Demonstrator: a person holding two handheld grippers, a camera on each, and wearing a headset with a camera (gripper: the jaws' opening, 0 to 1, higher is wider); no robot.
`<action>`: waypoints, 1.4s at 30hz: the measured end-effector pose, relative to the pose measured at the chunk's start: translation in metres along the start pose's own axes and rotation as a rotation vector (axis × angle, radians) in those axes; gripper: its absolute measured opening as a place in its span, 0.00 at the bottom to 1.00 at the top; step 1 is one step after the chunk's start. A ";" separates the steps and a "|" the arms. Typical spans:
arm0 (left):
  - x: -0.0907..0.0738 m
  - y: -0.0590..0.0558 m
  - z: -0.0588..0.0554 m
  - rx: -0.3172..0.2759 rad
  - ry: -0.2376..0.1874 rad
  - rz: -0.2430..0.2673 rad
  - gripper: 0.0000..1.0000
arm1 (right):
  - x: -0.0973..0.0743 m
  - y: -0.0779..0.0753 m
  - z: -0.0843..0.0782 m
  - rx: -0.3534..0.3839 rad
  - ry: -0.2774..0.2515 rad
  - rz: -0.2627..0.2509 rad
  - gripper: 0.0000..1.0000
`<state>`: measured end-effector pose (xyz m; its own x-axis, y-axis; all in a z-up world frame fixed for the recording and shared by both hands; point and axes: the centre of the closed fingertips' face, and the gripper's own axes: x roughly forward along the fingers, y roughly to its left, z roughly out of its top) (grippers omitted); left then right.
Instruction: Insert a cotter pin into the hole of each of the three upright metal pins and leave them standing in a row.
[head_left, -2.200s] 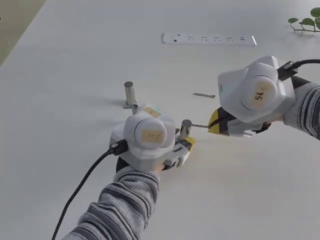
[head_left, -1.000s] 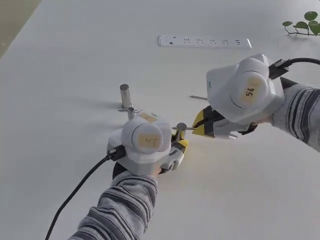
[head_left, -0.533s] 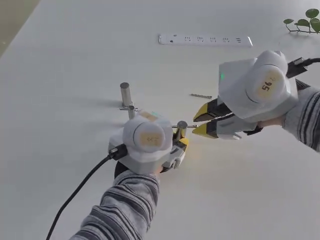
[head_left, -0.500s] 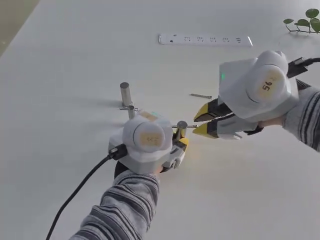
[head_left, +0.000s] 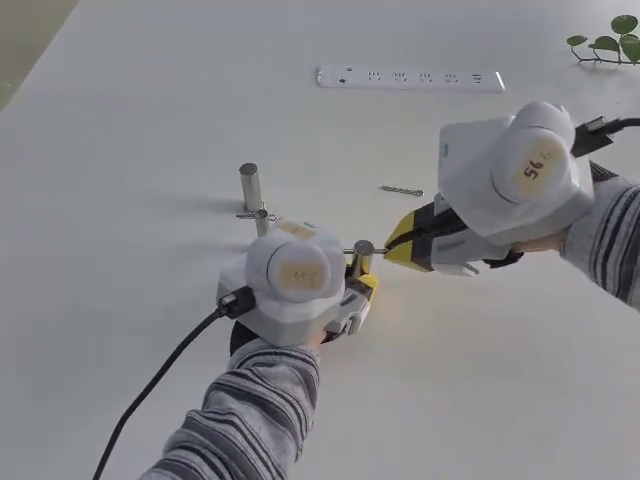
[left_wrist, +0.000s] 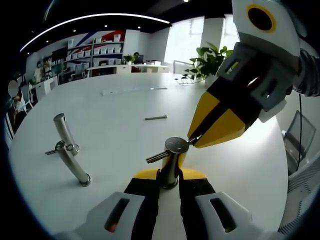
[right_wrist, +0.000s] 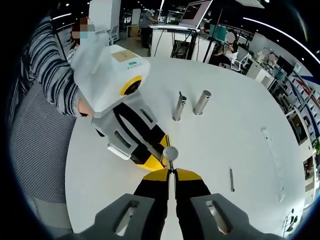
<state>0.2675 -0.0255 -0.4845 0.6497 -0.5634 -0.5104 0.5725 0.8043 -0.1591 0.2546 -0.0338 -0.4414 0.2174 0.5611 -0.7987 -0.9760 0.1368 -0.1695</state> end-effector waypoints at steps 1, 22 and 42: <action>0.000 0.000 0.000 0.000 0.000 -0.001 0.11 | 0.001 -0.001 0.000 -0.009 0.000 0.000 0.00; -0.003 0.002 -0.002 -0.010 0.018 0.002 0.17 | 0.006 0.000 0.009 -0.017 0.002 -0.008 0.02; -0.042 0.001 -0.002 0.000 0.003 -0.014 0.48 | 0.019 0.004 0.018 0.129 -0.052 0.031 0.09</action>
<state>0.2401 -0.0007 -0.4647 0.6406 -0.5737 -0.5104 0.5812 0.7967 -0.1661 0.2548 -0.0079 -0.4467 0.1904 0.6076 -0.7711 -0.9732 0.2201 -0.0668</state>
